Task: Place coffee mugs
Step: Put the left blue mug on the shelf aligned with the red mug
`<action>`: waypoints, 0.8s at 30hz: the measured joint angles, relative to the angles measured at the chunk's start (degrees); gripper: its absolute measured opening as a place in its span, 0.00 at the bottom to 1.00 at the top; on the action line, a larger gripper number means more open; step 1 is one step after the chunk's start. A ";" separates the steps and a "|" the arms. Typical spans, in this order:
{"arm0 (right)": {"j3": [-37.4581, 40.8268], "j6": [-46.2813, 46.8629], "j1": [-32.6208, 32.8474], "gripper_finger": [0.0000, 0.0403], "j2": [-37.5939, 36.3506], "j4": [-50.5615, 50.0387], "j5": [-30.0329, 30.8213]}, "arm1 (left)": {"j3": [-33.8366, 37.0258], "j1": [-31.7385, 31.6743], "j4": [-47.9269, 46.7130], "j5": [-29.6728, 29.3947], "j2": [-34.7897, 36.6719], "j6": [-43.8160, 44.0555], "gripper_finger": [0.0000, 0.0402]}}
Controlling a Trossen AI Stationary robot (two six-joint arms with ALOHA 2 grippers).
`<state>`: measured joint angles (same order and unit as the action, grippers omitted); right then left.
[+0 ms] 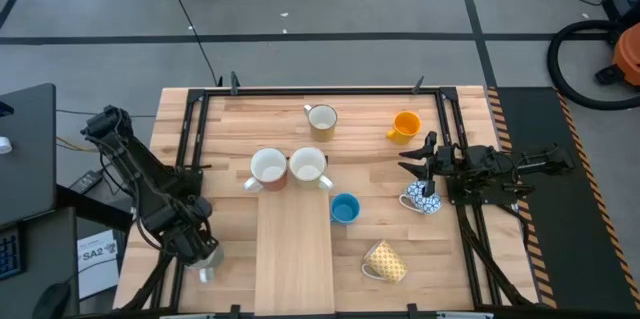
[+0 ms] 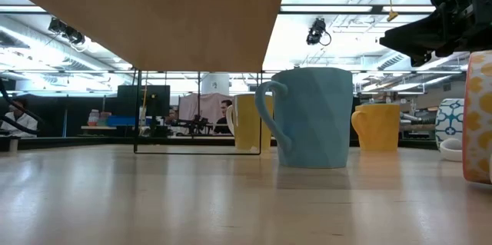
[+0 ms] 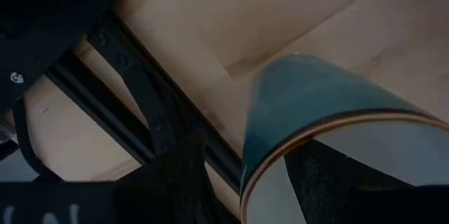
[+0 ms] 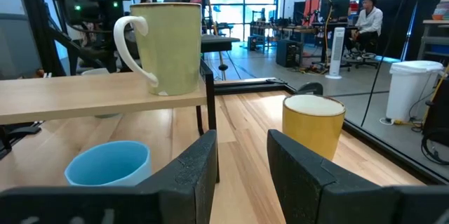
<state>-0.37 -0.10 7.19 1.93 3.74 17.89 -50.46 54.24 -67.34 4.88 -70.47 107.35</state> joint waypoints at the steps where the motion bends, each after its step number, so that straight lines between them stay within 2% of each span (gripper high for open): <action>1: 0.01 0.00 0.01 0.33 0.00 0.01 0.00 | 0.00 0.00 -0.13 -0.04 -0.17 0.02 0.48; 4: 0.00 -0.02 -0.01 0.33 0.00 0.01 0.00 | 0.00 0.00 -0.11 -0.06 -0.57 0.22 0.42; 16: 0.00 -0.01 -0.01 0.33 0.00 0.01 0.00 | -0.23 -0.13 0.05 -0.38 -0.34 -2.65 0.08; 24: 0.00 -0.02 0.01 0.33 -0.01 0.01 0.00 | -2.92 -0.73 -1.34 -0.19 -0.36 -8.24 0.08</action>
<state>-0.37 -0.12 7.20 1.93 3.75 17.89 -53.37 53.51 -68.68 4.69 -70.83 99.11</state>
